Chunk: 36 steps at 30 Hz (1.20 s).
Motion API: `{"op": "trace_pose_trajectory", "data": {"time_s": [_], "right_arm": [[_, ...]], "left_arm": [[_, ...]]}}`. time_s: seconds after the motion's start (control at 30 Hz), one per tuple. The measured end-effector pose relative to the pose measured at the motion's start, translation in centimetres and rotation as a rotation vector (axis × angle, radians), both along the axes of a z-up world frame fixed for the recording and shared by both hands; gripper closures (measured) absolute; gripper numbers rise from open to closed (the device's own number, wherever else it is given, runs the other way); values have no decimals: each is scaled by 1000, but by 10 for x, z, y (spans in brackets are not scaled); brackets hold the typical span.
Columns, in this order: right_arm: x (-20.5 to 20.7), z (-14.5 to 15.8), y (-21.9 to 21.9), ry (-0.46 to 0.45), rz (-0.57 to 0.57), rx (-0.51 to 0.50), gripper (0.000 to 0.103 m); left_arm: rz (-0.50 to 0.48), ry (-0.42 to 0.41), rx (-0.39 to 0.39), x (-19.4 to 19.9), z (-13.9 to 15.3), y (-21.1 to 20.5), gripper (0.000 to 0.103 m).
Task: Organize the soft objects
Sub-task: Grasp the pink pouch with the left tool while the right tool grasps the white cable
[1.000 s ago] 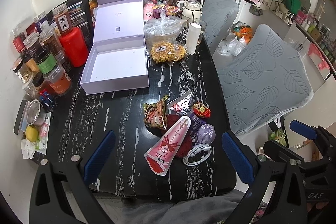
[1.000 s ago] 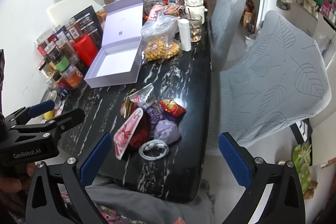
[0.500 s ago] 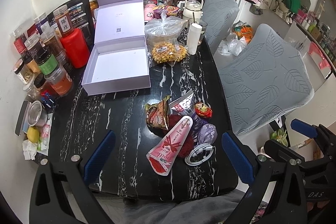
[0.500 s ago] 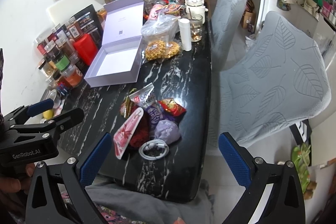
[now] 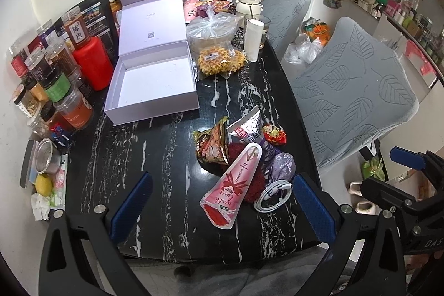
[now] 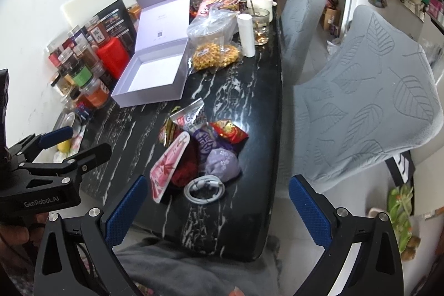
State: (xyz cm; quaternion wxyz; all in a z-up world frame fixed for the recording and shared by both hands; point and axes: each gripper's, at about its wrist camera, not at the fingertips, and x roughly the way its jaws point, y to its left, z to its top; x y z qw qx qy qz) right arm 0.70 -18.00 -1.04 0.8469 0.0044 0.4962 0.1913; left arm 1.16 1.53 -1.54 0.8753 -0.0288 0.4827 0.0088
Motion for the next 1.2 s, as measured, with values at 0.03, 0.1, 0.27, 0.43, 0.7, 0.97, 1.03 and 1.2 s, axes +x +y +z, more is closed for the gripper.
{"op": "trace_pose_trajectory", "data": {"time_s": [0.03, 0.1, 0.27, 0.43, 0.7, 0.97, 1.03, 1.2], "right_arm": [[0, -1, 0, 2, 4, 0, 0], [0, -7, 1, 16, 13, 1, 0], [1, -22, 3, 45, 27, -4, 0], [2, -43, 8, 70, 42, -25, 0], [8, -77, 13, 126, 53, -45, 0], [13, -108, 24, 166, 75, -73, 0], [15, -113, 27, 172, 80, -76, 0], [21, -124, 29, 181, 68, -72, 0]], "left_arm": [[-6, 1, -5, 0, -3, 1, 0], [-19, 5, -11, 1, -10, 0, 0], [-42, 28, -13, 4, -31, 3, 0], [-61, 58, -36, 10, -59, 7, 0], [-168, 100, -58, 21, -108, 7, 0], [-322, 148, -37, 34, -151, 0, 0], [-357, 149, -16, 38, -159, -3, 0], [-412, 174, 2, 46, -174, -3, 0]]}}
